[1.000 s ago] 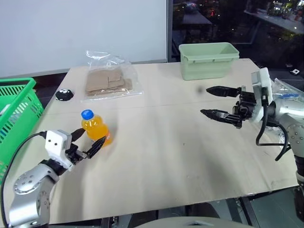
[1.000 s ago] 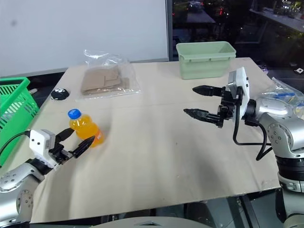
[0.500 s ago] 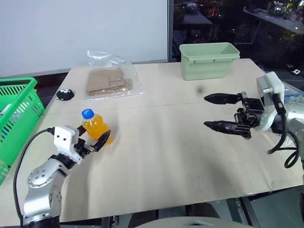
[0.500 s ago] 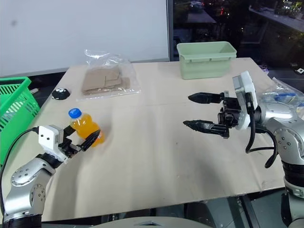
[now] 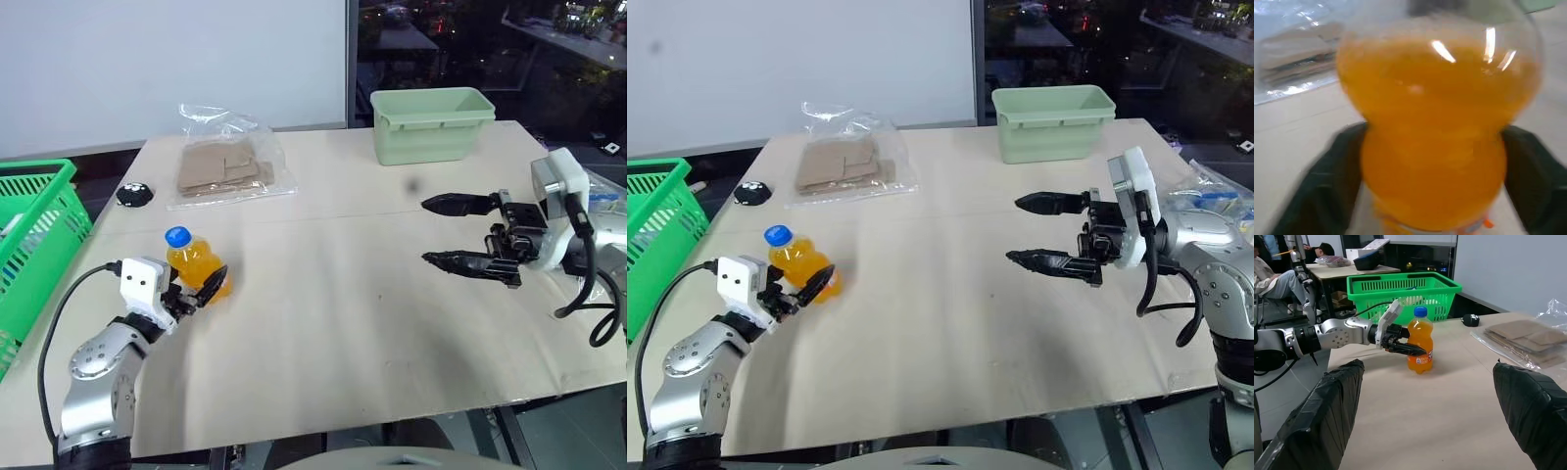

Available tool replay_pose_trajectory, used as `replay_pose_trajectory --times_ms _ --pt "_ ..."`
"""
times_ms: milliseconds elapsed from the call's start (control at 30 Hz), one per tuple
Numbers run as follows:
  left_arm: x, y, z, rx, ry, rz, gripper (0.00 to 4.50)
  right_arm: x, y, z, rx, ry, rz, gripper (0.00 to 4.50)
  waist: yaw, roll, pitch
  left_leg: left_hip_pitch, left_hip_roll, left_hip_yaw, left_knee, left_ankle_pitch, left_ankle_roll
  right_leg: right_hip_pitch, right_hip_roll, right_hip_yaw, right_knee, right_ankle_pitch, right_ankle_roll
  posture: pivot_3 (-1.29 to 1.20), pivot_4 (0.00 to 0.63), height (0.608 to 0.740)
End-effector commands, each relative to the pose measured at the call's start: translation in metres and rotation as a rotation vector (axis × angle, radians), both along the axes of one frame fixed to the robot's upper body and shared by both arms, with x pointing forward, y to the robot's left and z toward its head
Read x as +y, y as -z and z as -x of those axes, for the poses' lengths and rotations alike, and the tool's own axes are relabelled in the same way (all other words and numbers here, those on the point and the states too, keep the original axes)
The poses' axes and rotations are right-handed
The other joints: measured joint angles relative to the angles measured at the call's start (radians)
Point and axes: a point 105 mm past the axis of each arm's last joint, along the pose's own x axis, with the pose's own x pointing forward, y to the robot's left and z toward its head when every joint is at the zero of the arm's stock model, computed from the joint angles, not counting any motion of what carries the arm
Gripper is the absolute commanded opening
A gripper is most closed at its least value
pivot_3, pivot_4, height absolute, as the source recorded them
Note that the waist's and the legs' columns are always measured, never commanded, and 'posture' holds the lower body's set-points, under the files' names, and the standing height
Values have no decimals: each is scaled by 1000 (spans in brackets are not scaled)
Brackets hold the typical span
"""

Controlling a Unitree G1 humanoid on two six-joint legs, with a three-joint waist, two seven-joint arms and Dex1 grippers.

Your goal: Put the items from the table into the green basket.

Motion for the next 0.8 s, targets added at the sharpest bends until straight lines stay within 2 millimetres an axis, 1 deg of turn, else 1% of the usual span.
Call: replay_pose_trajectory --times_ms 33,67,133,267,333,367,400,433,467,500,567,633,700,733,800 --pt "1 -16 -9 -69 -18 -19 2965 -2 -10 0 -57 0 -4 4500 2 0 0 0 0 0 0 0 0 0 0 0 0 0 0 -16 0 740" --pt "1 -20 -11 -82 -19 -14 2965 -1 -11 -1 -60 1 -6 4500 1 0 0 0 0 0 0 0 0 0 0 0 0 0 0 -16 0 740" --pt "1 -34 -15 -130 -26 -6 2965 -1 -12 -1 -65 1 -12 4500 1 0 0 0 0 -1 0 0 0 0 0 0 0 0 0 -14 0 740" --pt "17 -84 -26 -299 -117 -16 2965 1 -11 0 -60 -9 -19 4500 4 -2 1 -2 0 -3 0 0 0 -1 0 -2 0 0 0 -3 0 740" --pt "40 -119 -30 -413 -240 -76 2965 3 -11 -1 -65 -18 -24 4500 5 -5 3 -2 0 -4 0 0 0 -1 0 -3 0 2 4 7 0 740" --pt "54 -140 -30 -473 -309 -128 2965 4 -13 -2 -76 -18 -30 4500 3 -5 3 -3 0 -5 0 0 0 -1 0 -4 0 2 4 16 0 740" --pt "69 -163 -27 -530 -385 -168 2965 4 -14 -3 -82 -20 -37 4500 2 -6 4 -3 0 -5 0 0 0 -1 1 -4 0 3 3 16 0 740" --pt "84 -181 -24 -568 -459 -186 2965 4 -16 -4 -87 -25 -44 4500 -3 -7 4 -3 1 -5 0 0 0 -2 1 -4 0 3 3 32 0 740" --pt "102 -195 -18 -586 -550 -226 2965 4 -17 -5 -91 -29 -50 4500 -5 -7 5 -3 1 -5 0 0 0 -2 1 -4 0 4 2 32 0 740" --pt "116 -204 -13 -593 -617 -256 2965 5 -19 -5 -96 -35 -55 4500 -12 -8 4 -3 1 -5 -1 0 0 -2 2 -4 0 4 2 32 0 740" --pt "148 -212 -1 -574 -773 -316 2965 7 -22 -5 -110 -49 -66 4500 -16 -6 4 -3 1 -4 -3 0 0 -2 1 -4 -2 4 1 38 0 740" --pt "173 -214 14 -549 -881 -355 2965 10 -26 -5 -121 -60 -85 4500 -18 -4 5 -3 0 -4 -5 0 0 -2 -1 -4 -3 5 0 40 0 740" --pt "198 -209 29 -498 -975 -399 2965 13 -32 -3 -129 -70 -112 4500 -15 -4 5 -3 0 -4 -7 0 0 -2 -1 -4 -4 5 0 39 0 740" --pt "212 -203 38 -460 -1018 -417 2965 14 -34 -3 -130 -72 -124 4500 -15 -4 4 -3 0 -5 -8 0 0 -2 -1 -5 -4 5 0 37 0 740" --pt "231 -195 51 -409 -1074 -435 2965 16 -36 -4 -133 -69 -133 4500 -15 -5 4 -3 0 -7 -9 0 0 -3 -1 -7 -4 5 0 40 0 740"
